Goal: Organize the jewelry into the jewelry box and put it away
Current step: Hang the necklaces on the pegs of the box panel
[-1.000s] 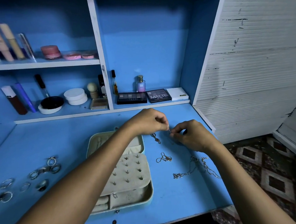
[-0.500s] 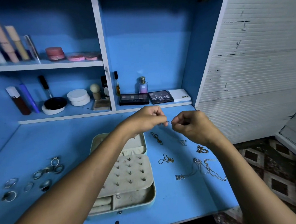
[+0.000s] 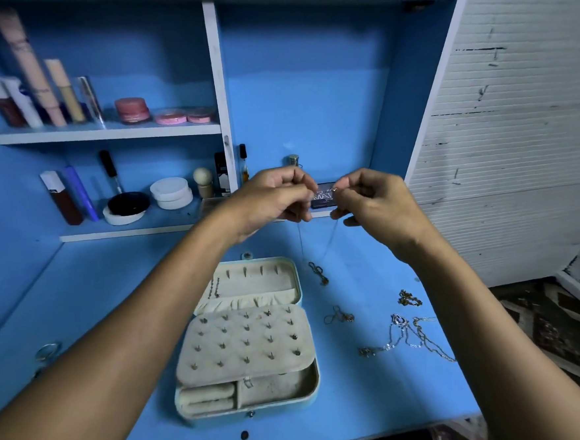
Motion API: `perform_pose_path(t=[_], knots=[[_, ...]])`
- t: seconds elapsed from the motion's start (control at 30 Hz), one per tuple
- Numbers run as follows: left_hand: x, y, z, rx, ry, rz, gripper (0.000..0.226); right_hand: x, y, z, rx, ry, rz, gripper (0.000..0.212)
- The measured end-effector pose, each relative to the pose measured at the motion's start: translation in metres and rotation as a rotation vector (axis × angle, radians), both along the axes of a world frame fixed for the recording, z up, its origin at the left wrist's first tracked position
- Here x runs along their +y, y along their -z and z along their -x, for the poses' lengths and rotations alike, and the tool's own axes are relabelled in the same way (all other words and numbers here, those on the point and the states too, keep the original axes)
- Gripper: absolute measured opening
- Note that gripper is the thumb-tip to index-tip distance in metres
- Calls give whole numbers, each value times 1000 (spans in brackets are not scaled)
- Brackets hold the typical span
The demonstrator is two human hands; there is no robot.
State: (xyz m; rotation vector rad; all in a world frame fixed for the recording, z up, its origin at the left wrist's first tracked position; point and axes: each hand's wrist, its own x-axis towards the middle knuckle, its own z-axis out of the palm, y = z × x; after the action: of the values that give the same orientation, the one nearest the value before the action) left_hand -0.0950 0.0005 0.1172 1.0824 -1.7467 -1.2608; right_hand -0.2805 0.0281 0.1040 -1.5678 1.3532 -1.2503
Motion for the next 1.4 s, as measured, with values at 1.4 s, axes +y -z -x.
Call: perform_pose_path(t=[1.4], knots=[[46, 27, -90, -402, -269, 103, 12, -13, 26, -83, 321, -321, -100, 20]])
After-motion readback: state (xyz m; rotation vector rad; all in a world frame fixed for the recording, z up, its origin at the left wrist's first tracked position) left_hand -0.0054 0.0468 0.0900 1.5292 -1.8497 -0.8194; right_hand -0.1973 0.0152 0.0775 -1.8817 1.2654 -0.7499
